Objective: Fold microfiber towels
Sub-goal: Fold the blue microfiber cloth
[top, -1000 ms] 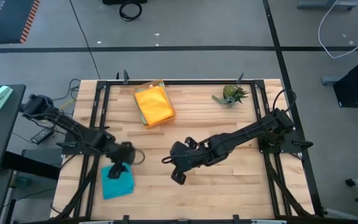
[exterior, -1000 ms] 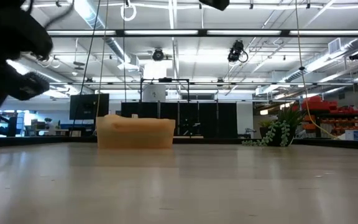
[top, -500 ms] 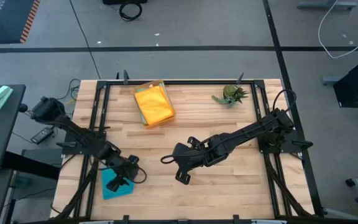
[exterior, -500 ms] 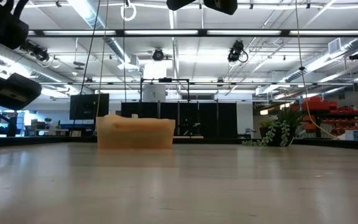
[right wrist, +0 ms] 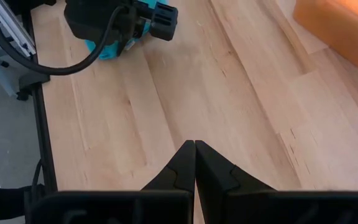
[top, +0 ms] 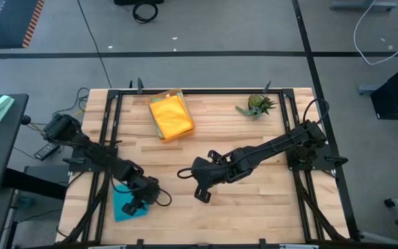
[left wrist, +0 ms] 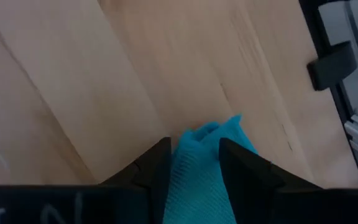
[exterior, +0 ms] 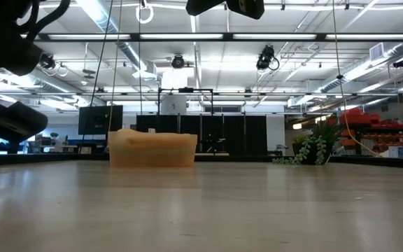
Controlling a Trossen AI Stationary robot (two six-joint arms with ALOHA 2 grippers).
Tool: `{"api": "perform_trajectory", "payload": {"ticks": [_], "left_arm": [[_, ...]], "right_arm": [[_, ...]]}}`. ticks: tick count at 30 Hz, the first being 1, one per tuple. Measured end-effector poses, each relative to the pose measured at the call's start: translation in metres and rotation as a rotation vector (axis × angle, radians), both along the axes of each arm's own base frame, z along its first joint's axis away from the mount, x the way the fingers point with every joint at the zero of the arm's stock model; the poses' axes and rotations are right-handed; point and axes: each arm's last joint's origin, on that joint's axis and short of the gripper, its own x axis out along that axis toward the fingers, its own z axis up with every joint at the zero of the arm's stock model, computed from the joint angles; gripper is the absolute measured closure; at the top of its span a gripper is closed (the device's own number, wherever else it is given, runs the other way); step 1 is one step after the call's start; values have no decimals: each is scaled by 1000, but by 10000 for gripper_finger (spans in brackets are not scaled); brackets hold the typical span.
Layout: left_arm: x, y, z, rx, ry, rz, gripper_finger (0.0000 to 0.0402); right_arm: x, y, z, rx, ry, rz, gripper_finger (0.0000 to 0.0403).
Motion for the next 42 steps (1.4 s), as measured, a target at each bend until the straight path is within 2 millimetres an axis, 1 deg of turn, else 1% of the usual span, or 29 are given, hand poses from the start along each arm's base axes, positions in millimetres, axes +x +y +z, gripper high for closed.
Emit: {"api": "perform_trajectory", "payload": {"ticks": [8, 17, 19, 22, 24, 27, 30, 32, 35, 38, 41, 42], "left_arm": [[1, 2, 2, 0, -7, 4, 307], [2, 2, 3, -2, 0, 10, 391], [6, 0, 9, -7, -8, 12, 392], [16, -7, 28, -27, -44, 10, 384], [25, -11, 46, -38, -62, 13, 385], [38, -14, 78, -34, -94, -2, 394], [52, -13, 118, -5, -164, 7, 391], [62, -8, 149, 38, -250, 39, 390], [76, 5, 204, 100, -421, 114, 395], [84, 26, 261, 121, -608, 251, 394], [83, 52, 315, 98, -765, 400, 392], [81, 62, 330, 73, -801, 455, 393]], "right_arm": [[0, 0, 0, -7, 0, 9, 387], [0, 0, 0, -15, 1, 20, 387], [0, -1, 0, -16, 1, 19, 387], [-2, -2, 0, -19, 15, 15, 387], [-7, -3, 5, -23, 27, 16, 387], [-21, -7, 22, -28, 26, 18, 387], [-41, -11, 40, -60, 33, 19, 387], [-60, -14, 56, -98, 28, 10, 387], [-93, -17, 82, -146, -8, -23, 387], [-124, -18, 103, -190, -75, -59, 387], [-150, -18, 121, -225, -160, -91, 387], [-157, -18, 126, -232, -189, -104, 387]]}}
